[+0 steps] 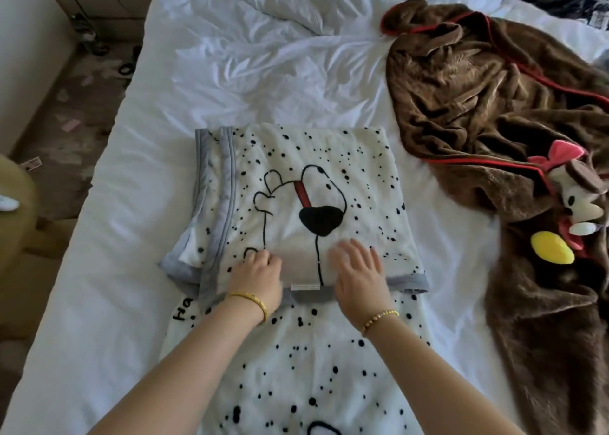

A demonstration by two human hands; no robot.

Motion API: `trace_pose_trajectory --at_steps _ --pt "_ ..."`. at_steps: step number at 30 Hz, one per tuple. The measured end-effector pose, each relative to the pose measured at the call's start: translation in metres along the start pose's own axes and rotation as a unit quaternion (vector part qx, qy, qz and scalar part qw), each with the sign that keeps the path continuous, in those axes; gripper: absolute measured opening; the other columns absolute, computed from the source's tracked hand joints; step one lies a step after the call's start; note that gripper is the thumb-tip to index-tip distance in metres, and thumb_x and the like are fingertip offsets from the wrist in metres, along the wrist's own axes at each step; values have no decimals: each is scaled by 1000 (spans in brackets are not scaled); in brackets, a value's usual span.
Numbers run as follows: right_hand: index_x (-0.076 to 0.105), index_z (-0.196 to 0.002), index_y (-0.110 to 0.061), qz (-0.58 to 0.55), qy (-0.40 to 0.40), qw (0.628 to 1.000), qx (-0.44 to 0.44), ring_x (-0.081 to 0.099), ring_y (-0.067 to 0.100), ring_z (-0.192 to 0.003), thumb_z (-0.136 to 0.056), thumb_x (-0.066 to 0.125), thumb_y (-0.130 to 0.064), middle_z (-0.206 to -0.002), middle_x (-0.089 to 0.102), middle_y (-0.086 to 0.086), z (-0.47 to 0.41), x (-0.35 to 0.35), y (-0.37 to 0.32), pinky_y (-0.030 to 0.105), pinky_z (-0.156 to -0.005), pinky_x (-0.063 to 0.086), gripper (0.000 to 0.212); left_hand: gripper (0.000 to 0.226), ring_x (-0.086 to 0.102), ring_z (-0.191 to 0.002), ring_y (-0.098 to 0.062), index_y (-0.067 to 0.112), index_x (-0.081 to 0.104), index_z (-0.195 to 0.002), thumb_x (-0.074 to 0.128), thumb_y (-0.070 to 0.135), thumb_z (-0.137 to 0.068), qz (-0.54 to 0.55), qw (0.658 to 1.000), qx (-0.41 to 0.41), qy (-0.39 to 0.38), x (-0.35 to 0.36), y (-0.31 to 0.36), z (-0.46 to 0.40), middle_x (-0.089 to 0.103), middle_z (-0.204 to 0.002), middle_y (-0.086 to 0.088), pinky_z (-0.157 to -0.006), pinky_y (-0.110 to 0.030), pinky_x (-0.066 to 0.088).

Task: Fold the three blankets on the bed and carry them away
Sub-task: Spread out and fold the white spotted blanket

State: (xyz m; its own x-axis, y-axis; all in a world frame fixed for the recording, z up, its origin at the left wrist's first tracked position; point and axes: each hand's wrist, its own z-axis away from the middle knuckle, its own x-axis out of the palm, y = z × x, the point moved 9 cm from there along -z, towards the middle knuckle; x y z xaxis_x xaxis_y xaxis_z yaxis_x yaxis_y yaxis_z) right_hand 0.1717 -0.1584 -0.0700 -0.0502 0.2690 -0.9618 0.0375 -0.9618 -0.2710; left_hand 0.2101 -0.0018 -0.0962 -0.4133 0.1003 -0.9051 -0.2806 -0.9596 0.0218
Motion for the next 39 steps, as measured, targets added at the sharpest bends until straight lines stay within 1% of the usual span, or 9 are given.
trace_pose_trajectory --at_steps 4,8,18,21,25,28,33,36,39 --pt "13 -148 -24 74 -81 985 131 -3 26 -145 -99 26 -39 -156 6 -3 28 36 55 52 -113 -7 53 43 23 -134 -28 31 26 -138 30 40 -96 59 993 -103 1 27 -42 9 20 -146 -4 -99 -47 35" --pt "20 -148 -22 70 -41 983 167 1 26 -144 -97 32 -38 -156 9 0 47 27 86 52 -114 1 54 48 38 -123 -37 11 39 -133 48 34 -92 146 944 -242 171 5 -96 28 36 -139 -21 -91 -47 42" --pt "18 -147 -20 54 -10 990 132 -1 25 -144 -99 29 -31 -155 7 5 29 9 54 47 -114 -12 51 26 57 -95 -43 0 45 -107 40 25 -98 375 792 -395 276 -29 -153 43 58 -105 -28 -74 -46 43" --pt "11 -149 -20 81 -29 991 104 -2 26 -144 -98 33 -30 -156 3 2 32 14 50 51 -115 -6 56 41 47 -114 -43 5 38 -129 51 12 -92 244 859 -390 225 -24 -158 53 46 -128 -27 -90 -51 41" --pt "-2 -149 -20 88 -86 980 155 -11 25 -144 -98 26 -32 -156 -9 0 44 27 72 52 -115 -4 59 53 33 -132 -32 17 28 -144 45 26 -94 47 985 -50 156 1 -65 39 32 -146 -17 -109 -47 30" --pt "-12 -148 -18 62 -122 965 225 -12 27 -144 -99 23 -28 -156 -18 1 58 32 97 50 -116 -5 61 58 2 -145 -23 22 -1 -149 22 40 -99 118 975 -184 -45 70 -87 54 -5 -158 0 -117 -43 15" --pt "-15 -147 -8 41 -136 944 298 -12 26 -144 -98 17 -23 -156 -16 10 86 33 107 49 -117 -4 60 59 -5 -145 -26 14 -5 -149 17 36 -99 49 970 -238 -26 73 -85 79 -12 -157 -8 -117 -45 6" --pt "-12 -148 -12 40 -46 975 215 -19 26 -142 -98 22 -22 -155 -19 9 95 25 69 48 -115 -11 61 57 -1 -145 -29 14 8 -149 29 29 -99 83 981 -122 130 48 -33 93 -1 -157 -14 -116 -41 -2" --pt "14 -149 -20 17 -27 999 38 0 25 -145 -98 33 -31 -157 3 4 118 39 -2 44 -115 -3 55 57 -6 -146 -24 26 5 -149 27 37 -98 110 988 17 107 75 27 115 -9 -157 -3 -116 -41 -3"
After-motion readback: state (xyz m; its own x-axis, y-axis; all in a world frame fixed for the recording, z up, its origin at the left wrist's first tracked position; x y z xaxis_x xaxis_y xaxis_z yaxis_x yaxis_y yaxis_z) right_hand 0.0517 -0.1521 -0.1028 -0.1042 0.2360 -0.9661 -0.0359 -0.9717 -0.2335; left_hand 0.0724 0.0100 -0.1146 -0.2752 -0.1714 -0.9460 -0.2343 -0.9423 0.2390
